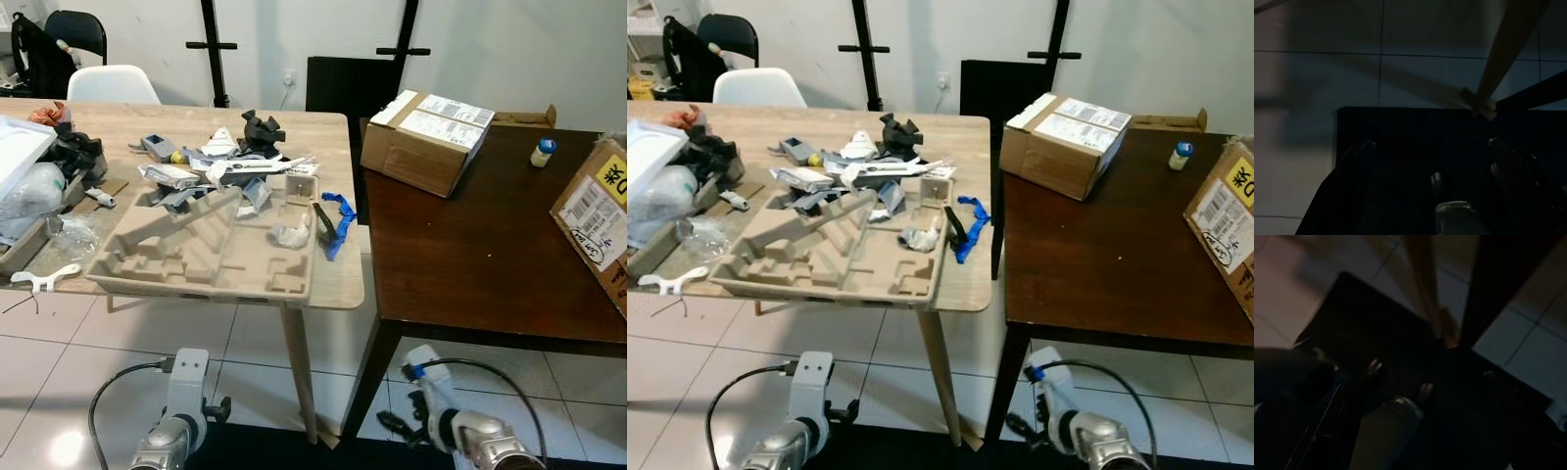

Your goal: Picking trash to rubbish bin

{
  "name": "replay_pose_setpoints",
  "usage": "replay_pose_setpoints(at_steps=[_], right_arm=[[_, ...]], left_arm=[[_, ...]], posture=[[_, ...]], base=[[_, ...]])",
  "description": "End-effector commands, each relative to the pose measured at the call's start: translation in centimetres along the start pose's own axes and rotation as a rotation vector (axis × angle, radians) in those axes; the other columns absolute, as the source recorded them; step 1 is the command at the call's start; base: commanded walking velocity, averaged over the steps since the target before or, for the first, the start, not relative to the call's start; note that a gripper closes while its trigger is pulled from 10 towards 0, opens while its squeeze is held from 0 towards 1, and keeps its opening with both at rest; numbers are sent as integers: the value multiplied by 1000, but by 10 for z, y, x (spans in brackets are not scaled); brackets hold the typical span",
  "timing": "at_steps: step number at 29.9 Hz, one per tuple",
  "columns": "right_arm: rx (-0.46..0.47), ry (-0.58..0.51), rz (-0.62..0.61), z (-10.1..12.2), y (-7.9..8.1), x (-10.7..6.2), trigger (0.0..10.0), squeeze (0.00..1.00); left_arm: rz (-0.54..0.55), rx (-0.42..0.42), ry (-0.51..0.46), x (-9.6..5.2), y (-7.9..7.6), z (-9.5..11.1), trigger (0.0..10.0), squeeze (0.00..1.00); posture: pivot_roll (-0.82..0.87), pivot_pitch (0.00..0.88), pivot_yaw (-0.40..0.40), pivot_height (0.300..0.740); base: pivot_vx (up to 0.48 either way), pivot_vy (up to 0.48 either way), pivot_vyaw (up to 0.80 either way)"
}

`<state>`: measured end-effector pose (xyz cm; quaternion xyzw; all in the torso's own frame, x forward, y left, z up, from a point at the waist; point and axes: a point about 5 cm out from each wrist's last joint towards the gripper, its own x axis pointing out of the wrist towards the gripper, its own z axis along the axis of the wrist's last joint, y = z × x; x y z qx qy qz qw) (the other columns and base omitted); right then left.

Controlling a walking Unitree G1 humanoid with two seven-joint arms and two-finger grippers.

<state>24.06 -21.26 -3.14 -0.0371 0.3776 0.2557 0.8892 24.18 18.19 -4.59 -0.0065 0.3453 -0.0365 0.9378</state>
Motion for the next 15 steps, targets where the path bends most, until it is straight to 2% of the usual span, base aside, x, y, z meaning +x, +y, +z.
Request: replay_pose_setpoints(at_steps=[1, 2, 3, 4, 6, 8, 11, 15], right_arm=[[2, 14, 7, -4, -1, -2, 10000, 0], [-11, 27, -70, -4, -3, 0, 10000, 0], [-11, 27, -70, -4, -3, 0, 10000, 0], [-17, 36, -134, -4, -4, 2, 10000, 0], [18, 73, -243, -10, -5, 4, 10000, 0], [47, 83, -263, -14, -4, 4, 10000, 0], [123, 150, -382, -31, -1, 3, 10000, 0], [158, 194, -397, -43, 8, 5, 10000, 0]], left_arm=[[11, -2, 29, -2, 3, -7, 10000, 0], [11, -10, 25, -1, 2, -6, 10000, 0], [11, -10, 25, -1, 2, -6, 10000, 0], [12, -13, 22, -1, 1, -6, 10000, 0], [13, -17, 23, -1, 0, -6, 10000, 0], [14, -16, 25, -1, 0, -6, 10000, 0], [24, -14, 37, -2, 1, -9, 10000, 0], [22, -15, 40, -2, 1, -9, 10000, 0]], posture=[[-81, 72, 6, 740], [-82, 71, -3, 740], [-82, 71, -3, 740], [-82, 71, -3, 740], [-79, 74, -4, 740], [-79, 74, -4, 740], [-71, 79, -4, 740], [-66, 84, -5, 740]], base=[[0, 0, 0], [0, 0, 0], [0, 0, 0], [0, 0, 0], [0, 0, 0], [0, 0, 0], [0, 0, 0], [0, 0, 0]])
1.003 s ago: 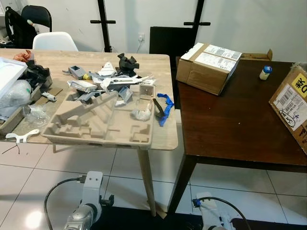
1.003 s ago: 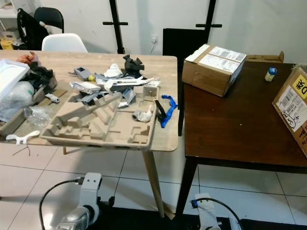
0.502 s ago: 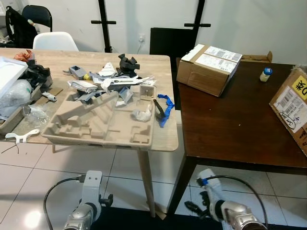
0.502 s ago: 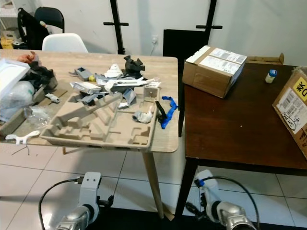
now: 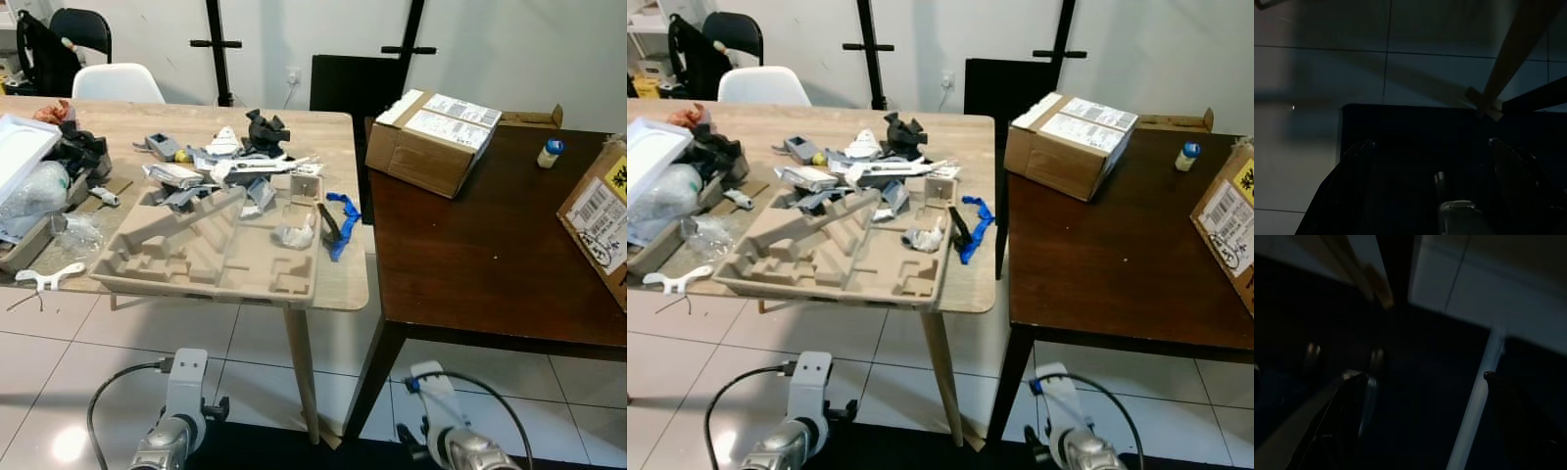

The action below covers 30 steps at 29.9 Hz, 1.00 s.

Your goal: Picking trash to rubbish bin

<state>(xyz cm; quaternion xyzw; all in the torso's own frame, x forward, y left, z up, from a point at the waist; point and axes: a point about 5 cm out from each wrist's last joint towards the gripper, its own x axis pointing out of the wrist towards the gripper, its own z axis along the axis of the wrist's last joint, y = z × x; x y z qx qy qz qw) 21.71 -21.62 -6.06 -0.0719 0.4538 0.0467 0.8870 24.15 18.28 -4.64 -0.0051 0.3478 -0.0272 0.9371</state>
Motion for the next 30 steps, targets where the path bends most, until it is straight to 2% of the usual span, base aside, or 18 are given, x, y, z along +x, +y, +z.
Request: replay_pose_setpoints(at_steps=[1, 4, 8, 22, 30], right_arm=[[14, 30, -1, -8, 4, 0, 10000, 0], [-51, 30, 20, -9, 17, 2, 10000, 0], [-27, -9, 19, -3, 26, 4, 10000, 0], [1, -27, -13, 1, 25, 4, 10000, 0], [-13, -27, -14, 2, 26, 5, 10000, 0]], left_arm=[[3, -12, 35, -2, 0, -9, 10000, 0], [-6, -11, 32, -2, -1, -8, 10000, 0], [-5, -12, 38, -2, -1, -9, 10000, 0], [-6, -30, 52, -2, -3, -13, 10000, 0], [-17, -3, 63, -2, -7, -15, 10000, 0]], posture=[[-66, 84, -5, 740], [-63, 91, -1, 740], [-64, 95, 1, 740], [-63, 98, -2, 740], [-63, 107, -11, 740]], base=[[0, 0, 0], [0, 0, 0], [0, 0, 0], [0, 0, 0], [0, -60, 0]])
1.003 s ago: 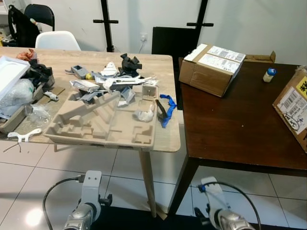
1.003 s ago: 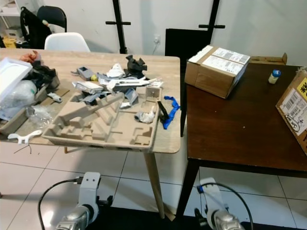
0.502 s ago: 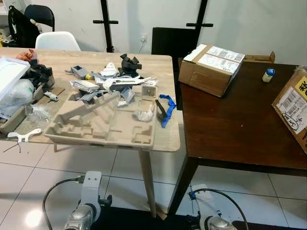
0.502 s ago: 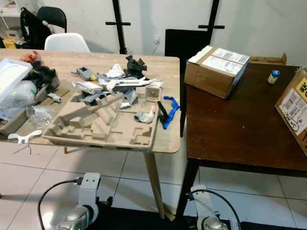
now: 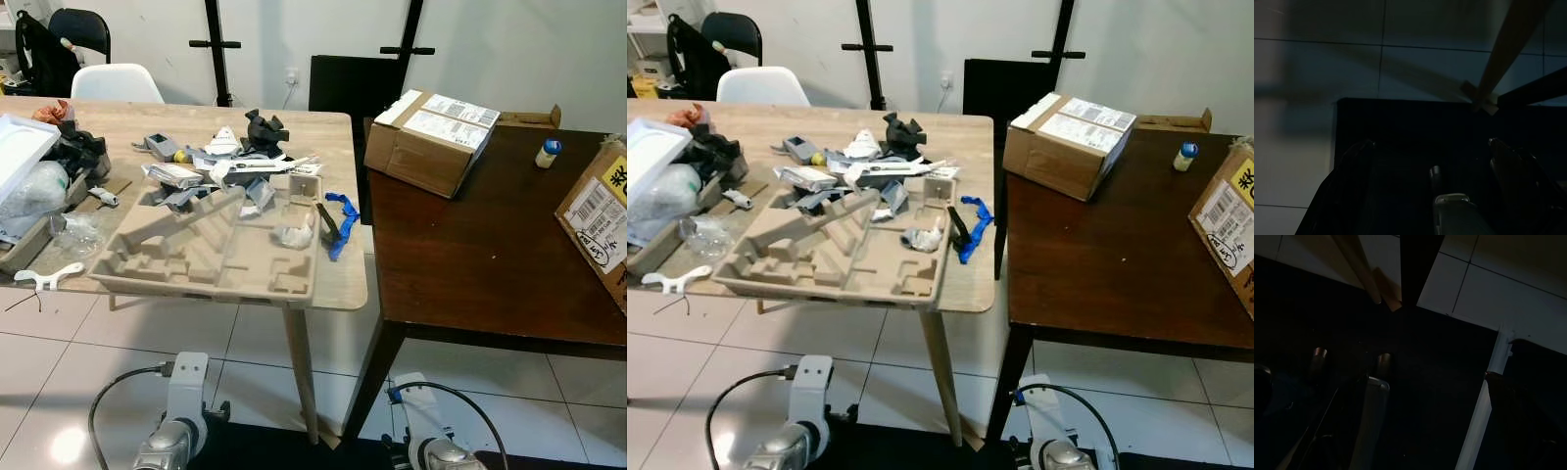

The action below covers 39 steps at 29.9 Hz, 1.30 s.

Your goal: Picking trash to rubbish bin

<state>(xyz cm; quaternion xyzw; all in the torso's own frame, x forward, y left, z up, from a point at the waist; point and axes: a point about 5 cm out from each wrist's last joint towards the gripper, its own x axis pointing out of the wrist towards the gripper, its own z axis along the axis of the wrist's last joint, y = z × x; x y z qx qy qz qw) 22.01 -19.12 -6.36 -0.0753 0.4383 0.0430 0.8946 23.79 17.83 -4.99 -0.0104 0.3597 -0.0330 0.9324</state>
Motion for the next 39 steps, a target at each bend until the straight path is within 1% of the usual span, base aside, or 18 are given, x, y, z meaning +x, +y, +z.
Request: replay_pose_setpoints(at_steps=[1, 6, 8, 13, 22, 24, 25, 27, 29, 30, 31, 32, 33, 35, 36, 37, 38, 39], right_arm=[[-10, 6, -1, -3, 1, 0, 10000, 0], [-9, 8, 2, -3, 2, 0, 10000, 0], [-9, 8, 2, -3, 2, 0, 10000, 0], [-11, 9, 2, -3, 2, 0, 10000, 0], [-13, 1, 13, -1, 4, 0, 10000, 0], [-13, -9, 26, 2, 5, 1, 10000, 0], [-17, -23, 61, 6, 6, 1, 10000, 0], [-18, -27, 70, 7, 6, 1, 10000, 0], [-27, -46, 106, 11, 8, 1, 10000, 0], [-71, -123, 261, 26, 13, -1, 10000, 0], [-92, -149, 318, 31, 14, -2, 10000, 0], [-92, -149, 318, 31, 14, -2, 10000, 0], [-66, -181, 436, 42, 14, -5, 10000, 0], [-5, -205, 528, 51, 13, -7, 10000, 0], [11, -234, 622, 61, 14, -11, 10000, 0], [11, -234, 622, 61, 14, -11, 10000, 0], [-8, -244, 691, 67, 15, -14, 10000, 0], [-8, -244, 691, 67, 15, -14, 10000, 0]], left_arm=[[-2, 3, 37, -2, -2, -10, 10000, 0], [-3, 6, 38, -1, -4, -10, 10000, 0], [10, -32, 37, -1, -3, -10, 10000, 0], [21, -16, 35, -1, 0, -8, 10000, 0], [28, -21, 34, -2, 2, -9, 10000, 0], [30, -21, 32, -2, 3, -10, 10000, 0], [31, -14, 30, -3, 4, -10, 10000, 0], [31, -12, 29, -3, 4, -10, 10000, 0], [31, -6, 25, -3, 5, -10, 10000, 0], [23, 9, 4, -5, 9, -9, 10000, 0], [19, 12, -3, -5, 10, -9, 10000, 0], [19, 12, -3, -5, 10, -9, 10000, 0], [23, 0, -6, -6, 14, -10, 10000, 0], [26, 0, -7, -7, 16, -10, 10000, 0], [23, 7, -13, -7, 17, -10, 10000, 0], [23, 7, -13, -7, 17, -10, 10000, 0], [13, 18, -20, -7, 16, -9, 10000, 0], [13, 18, -20, -7, 16, -9, 10000, 0]], posture=[[-63, 107, -11, 740], [-65, 108, -11, 740], [-65, 108, -11, 740], [-64, 108, -13, 740], [-59, 108, -19, 740], [-57, 107, -19, 740], [-57, 106, -19, 740], [-57, 106, -19, 740], [-58, 105, -18, 740], [-61, 105, -16, 740], [-61, 105, -16, 740], [-61, 105, -16, 740], [-61, 105, -17, 740], [-61, 105, -17, 740], [-61, 105, -17, 740], [-61, 105, -17, 740], [-61, 106, -17, 740], [-61, 106, -17, 740]], base=[[0, -480, 0], [0, -480, 0], [0, 0, 0], [0, 0, 0], [0, 0, 0], [0, 0, 0], [0, 0, 0], [0, 0, 0], [0, 0, 0], [0, 0, 0], [0, 0, 0], [0, 0, 0], [0, 0, 0], [0, 0, 0], [0, 0, 0], [0, 0, 0], [0, 0, 0], [0, 0, 0]])
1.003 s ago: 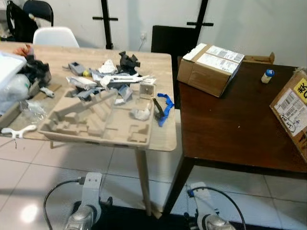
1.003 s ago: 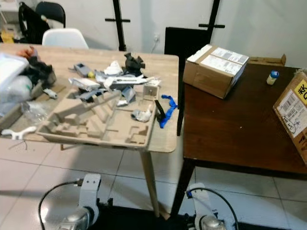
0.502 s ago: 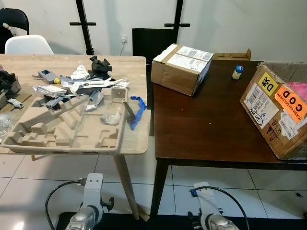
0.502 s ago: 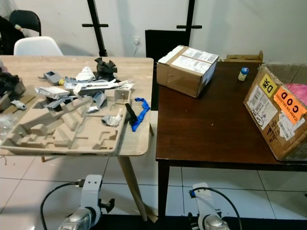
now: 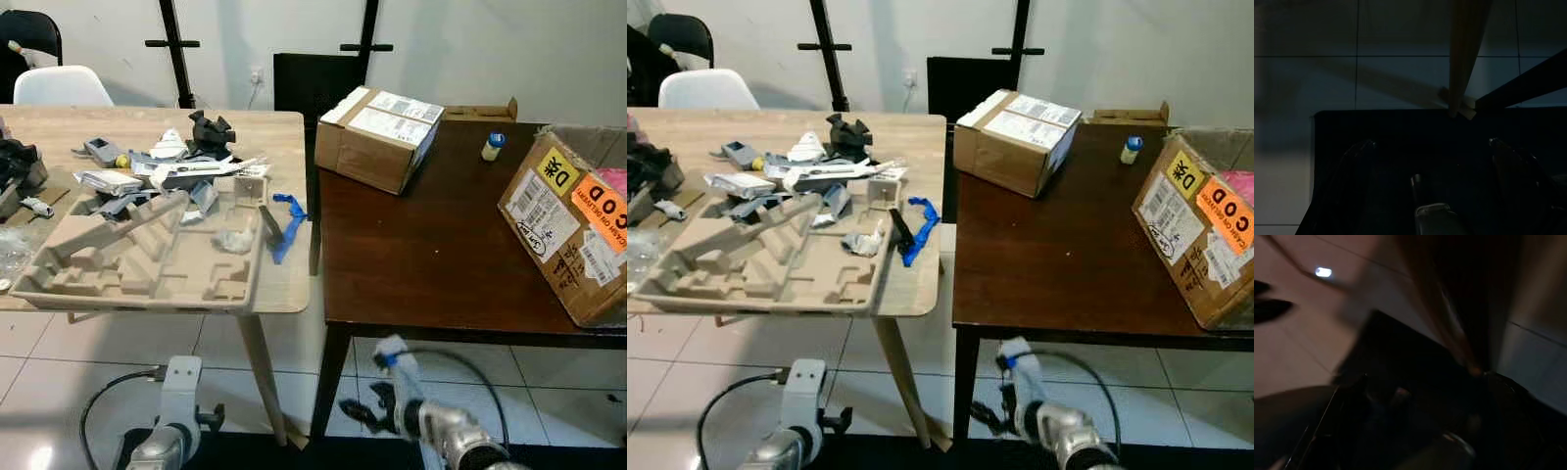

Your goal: Picking trash to rubbish bin

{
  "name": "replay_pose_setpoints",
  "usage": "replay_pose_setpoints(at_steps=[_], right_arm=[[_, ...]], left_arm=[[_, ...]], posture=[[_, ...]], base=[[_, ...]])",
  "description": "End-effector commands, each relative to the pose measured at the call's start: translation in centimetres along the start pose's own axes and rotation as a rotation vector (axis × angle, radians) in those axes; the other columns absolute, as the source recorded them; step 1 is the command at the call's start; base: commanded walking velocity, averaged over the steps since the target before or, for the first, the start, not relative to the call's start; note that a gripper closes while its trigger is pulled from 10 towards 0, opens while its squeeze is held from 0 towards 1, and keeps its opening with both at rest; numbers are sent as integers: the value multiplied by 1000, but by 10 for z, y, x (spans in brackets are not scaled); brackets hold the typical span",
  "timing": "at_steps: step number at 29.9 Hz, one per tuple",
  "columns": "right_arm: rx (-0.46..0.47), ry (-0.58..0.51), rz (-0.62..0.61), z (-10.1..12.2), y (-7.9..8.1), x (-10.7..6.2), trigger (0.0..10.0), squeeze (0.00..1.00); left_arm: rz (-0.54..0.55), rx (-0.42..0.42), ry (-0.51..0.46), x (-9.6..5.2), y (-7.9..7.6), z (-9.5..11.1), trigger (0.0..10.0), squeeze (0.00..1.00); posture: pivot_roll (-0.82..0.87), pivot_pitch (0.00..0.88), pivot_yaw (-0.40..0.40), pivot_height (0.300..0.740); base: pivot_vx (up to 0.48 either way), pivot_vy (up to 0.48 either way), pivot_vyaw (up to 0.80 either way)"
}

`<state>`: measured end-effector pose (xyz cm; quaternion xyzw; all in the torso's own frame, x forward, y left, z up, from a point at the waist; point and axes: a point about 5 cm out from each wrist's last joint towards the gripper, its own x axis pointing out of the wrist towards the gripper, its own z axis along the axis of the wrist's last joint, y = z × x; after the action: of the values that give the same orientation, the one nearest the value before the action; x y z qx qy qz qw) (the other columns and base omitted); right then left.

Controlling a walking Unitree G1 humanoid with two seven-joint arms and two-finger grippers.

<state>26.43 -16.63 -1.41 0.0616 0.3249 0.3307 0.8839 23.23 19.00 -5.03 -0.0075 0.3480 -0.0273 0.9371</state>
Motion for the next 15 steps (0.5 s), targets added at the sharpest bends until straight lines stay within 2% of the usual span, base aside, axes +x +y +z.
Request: replay_pose_setpoints(at_steps=[1, 2, 3, 4, 5, 6, 10, 12, 15], right_arm=[[21, 3, 58, -1, 2, -1, 10000, 0], [-4, 13, 124, 4, 5, -2, 10000, 0], [-52, 23, 240, 12, 11, -3, 10000, 0], [-52, 23, 240, 12, 11, -3, 10000, 0], [-111, 32, 408, 24, 23, -6, 10000, 0], [-136, 4, 480, 37, 31, -7, 10000, 0], [-177, -145, 677, 87, 59, -14, 10000, 0], [-182, -166, 708, 94, 63, -15, 10000, 0], [-221, -294, 795, 134, 79, -24, 10000, 0]], left_arm=[[0, 16, 5, -3, 5, -5, 10000, 0], [-13, 32, -2, -3, 4, -4, 10000, 0], [-35, 62, -12, -4, 3, -4, 10000, 0], [-35, 62, -12, -4, 3, -4, 10000, 0], [-61, 92, -23, -5, 2, -4, 10000, 0], [-63, 94, -30, -6, 3, -5, 10000, 0], [-58, 85, -42, -8, 8, -6, 10000, 0], [-57, 83, -43, -8, 9, -7, 10000, 0], [-81, 81, -68, -10, 7, -6, 10000, 0]], posture=[[-61, 106, -17, 740], [-61, 106, -17, 740], [-68, 104, -16, 740], [-68, 104, -16, 740], [-68, 104, -17, 740], [-68, 104, -17, 740], [-69, 102, -21, 740], [-69, 102, -21, 740], [-66, 99, -31, 740]], base=[[0, 0, 0], [0, 0, 0], [0, 0, 0], [0, 0, 0], [0, 0, 0], [0, 0, 0], [0, 0, 0], [0, 0, 0], [0, 0, 0]])
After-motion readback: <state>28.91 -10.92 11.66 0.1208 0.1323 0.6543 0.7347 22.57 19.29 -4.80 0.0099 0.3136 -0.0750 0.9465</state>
